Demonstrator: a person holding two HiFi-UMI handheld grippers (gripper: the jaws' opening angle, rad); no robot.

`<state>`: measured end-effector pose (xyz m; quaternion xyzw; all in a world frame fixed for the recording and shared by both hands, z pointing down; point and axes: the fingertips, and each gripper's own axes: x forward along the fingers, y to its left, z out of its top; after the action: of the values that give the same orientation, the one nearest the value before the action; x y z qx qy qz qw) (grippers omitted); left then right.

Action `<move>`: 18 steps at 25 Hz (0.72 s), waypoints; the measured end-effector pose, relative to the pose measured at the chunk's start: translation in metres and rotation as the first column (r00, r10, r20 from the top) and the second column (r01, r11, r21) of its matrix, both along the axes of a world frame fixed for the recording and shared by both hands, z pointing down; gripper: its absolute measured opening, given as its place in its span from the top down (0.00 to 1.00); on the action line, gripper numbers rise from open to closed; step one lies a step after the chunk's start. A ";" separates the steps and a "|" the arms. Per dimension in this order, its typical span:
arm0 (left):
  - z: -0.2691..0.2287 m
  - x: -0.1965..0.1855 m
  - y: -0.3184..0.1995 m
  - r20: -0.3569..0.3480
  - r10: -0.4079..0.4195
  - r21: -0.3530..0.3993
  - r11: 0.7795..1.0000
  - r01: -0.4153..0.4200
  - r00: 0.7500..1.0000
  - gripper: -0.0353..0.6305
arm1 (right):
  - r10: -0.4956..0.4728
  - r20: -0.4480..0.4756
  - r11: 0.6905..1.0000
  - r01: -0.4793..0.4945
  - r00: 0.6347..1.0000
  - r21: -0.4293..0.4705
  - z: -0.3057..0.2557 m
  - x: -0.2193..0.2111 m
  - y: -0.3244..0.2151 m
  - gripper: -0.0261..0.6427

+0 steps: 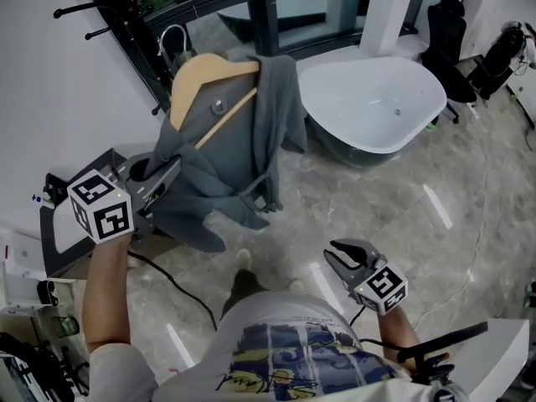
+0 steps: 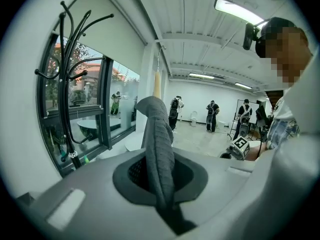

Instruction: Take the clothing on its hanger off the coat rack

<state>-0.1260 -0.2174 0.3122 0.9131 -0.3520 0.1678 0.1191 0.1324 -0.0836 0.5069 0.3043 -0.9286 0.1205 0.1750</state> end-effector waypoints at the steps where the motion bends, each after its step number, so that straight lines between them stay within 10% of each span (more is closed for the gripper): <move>1: 0.001 0.006 0.012 0.004 0.001 -0.003 1.000 -0.001 1.000 0.95 | -0.008 0.003 1.000 0.008 1.000 0.003 0.001 0.002 0.004 0.83; 18: 0.000 0.067 0.127 -0.011 0.079 0.015 0.997 -0.079 0.997 0.95 | -0.059 -0.002 0.998 0.059 0.998 0.039 -0.002 0.013 0.011 0.85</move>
<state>-0.0593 -0.0901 0.3119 0.9282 -0.3160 0.1646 0.1078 0.1454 -0.0725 0.5046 0.2803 -0.9392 0.0970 0.1728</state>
